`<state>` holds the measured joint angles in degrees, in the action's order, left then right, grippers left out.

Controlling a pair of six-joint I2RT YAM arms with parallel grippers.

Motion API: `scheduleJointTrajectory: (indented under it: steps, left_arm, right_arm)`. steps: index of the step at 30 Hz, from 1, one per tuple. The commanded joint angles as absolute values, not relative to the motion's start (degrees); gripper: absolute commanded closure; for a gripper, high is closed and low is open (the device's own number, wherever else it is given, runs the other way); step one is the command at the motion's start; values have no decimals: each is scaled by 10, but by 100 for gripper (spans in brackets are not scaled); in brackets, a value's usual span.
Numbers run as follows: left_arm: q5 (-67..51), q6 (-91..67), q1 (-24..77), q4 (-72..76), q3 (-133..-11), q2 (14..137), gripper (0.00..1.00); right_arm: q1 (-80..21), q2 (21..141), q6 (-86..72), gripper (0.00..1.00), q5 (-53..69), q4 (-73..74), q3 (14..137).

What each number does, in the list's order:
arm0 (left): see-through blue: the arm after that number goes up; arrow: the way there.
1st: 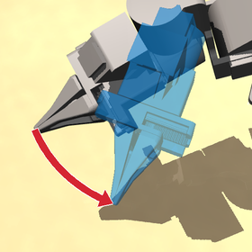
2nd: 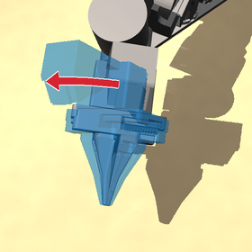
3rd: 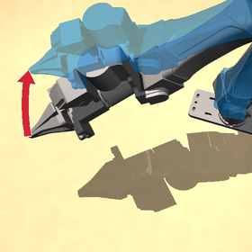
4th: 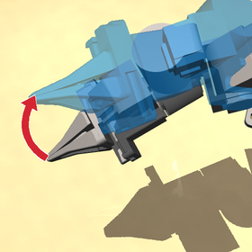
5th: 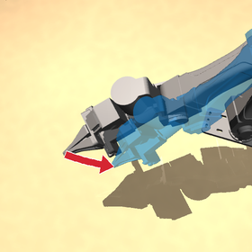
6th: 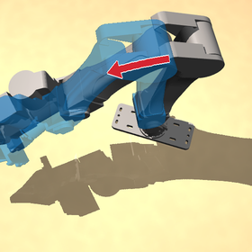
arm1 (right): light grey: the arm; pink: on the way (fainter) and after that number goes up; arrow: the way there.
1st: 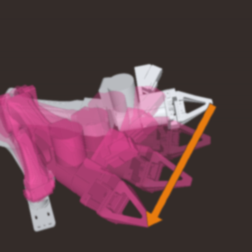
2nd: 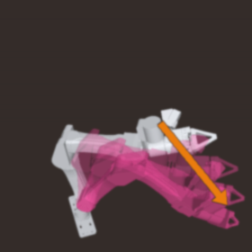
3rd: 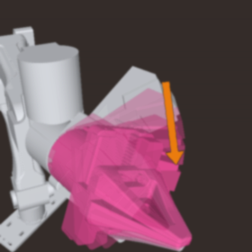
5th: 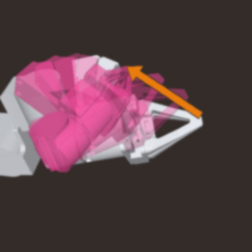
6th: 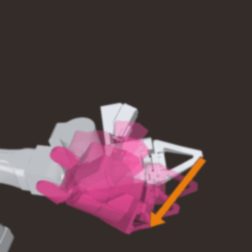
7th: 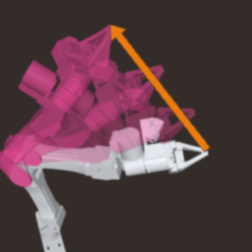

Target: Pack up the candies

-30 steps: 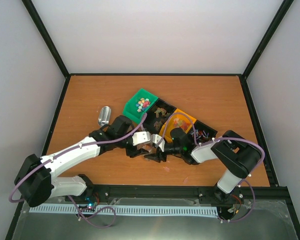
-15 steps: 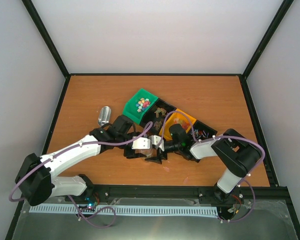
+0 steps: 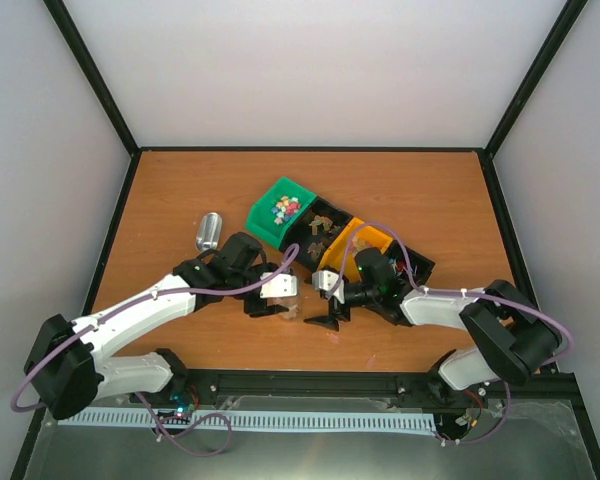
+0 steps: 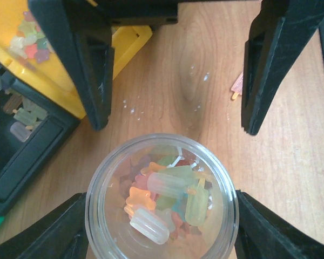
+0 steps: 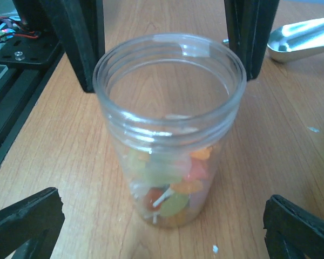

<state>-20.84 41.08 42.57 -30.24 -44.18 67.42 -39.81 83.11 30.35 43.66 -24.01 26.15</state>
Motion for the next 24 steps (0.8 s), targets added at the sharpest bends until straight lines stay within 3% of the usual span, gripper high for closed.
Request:
scheduleJointTrajectory:
  steps: [1,4,12,24]
  left_arm:
    - [-140,413,418,-342,-432,679,68]
    - [-163,413,417,-360,-448,685,55]
    - [-192,383,417,-379,-477,690,2]
    - [-205,308,417,-463,-597,655,0]
  right_arm:
    - [-384,795,301,0,424,-204,258]
    - [-379,767,284,0,417,-186,265]
    - [-369,678,257,0,389,-124,289]
    - [-360,593,208,0,293,-41,377]
